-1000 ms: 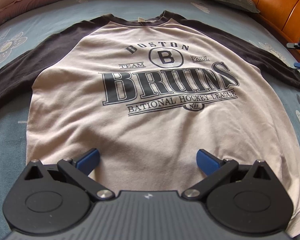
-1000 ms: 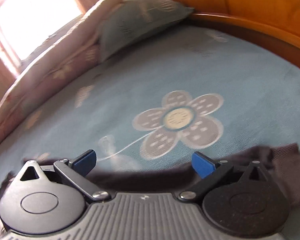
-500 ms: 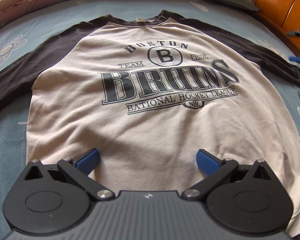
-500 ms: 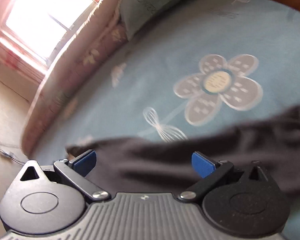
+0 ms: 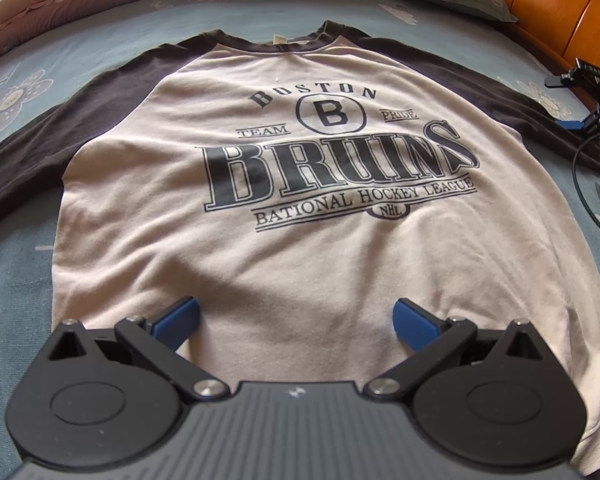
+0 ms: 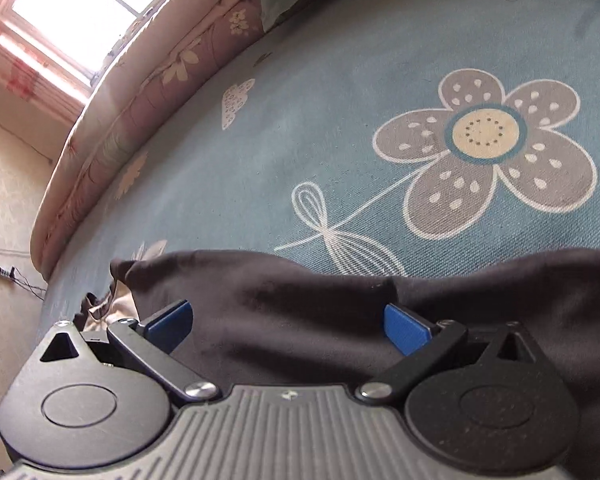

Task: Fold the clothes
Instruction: 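Lower the right tool onto the black sleeve and close on it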

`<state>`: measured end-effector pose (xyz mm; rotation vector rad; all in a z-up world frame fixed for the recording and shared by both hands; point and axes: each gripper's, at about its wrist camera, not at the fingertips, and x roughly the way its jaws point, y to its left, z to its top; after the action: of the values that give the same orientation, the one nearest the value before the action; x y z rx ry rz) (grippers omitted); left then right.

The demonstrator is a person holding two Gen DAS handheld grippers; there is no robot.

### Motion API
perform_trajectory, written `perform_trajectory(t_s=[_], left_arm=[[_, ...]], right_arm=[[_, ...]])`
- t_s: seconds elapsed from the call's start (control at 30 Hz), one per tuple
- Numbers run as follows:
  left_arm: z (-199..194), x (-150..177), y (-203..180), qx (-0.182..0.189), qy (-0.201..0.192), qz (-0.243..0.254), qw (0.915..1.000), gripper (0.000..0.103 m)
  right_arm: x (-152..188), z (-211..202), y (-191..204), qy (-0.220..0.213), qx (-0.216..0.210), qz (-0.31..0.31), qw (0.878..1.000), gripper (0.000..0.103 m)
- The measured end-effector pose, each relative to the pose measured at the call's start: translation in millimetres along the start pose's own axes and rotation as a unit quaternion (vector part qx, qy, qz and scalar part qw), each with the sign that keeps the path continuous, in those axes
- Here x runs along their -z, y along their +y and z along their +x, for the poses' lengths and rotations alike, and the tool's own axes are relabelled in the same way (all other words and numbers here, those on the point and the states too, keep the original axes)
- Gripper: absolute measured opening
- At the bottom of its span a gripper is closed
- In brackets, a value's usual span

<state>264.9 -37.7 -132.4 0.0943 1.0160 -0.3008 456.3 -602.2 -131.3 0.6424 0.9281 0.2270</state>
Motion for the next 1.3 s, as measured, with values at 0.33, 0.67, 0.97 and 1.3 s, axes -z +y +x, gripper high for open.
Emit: perform_trajectory(t_s=[0.33,0.67,0.97,1.3], left_arm=[[0,-1,1,0.001,0.000,0.000,1.0000,0.102],[3,0,-2,-0.006,-0.004,0.006,1.0000,0.102],[1,-1,2,0.001,-0.005,-0.003,1.0000,0.102],[1,1,1,-0.002,-0.007,0.007,0.9999,0.102]], right_arm=[[-11,7,8,-0.008,-0.033,0.000,0.999,0.103],[-7,22,12,-0.009,0.006,-0.017,1.000,0.103],[-15,-8,18,-0.101,0.064,-0.040,0.992,0.103],[1,-32,-12,-0.004,0.003,-0.043,0.999,0.099]])
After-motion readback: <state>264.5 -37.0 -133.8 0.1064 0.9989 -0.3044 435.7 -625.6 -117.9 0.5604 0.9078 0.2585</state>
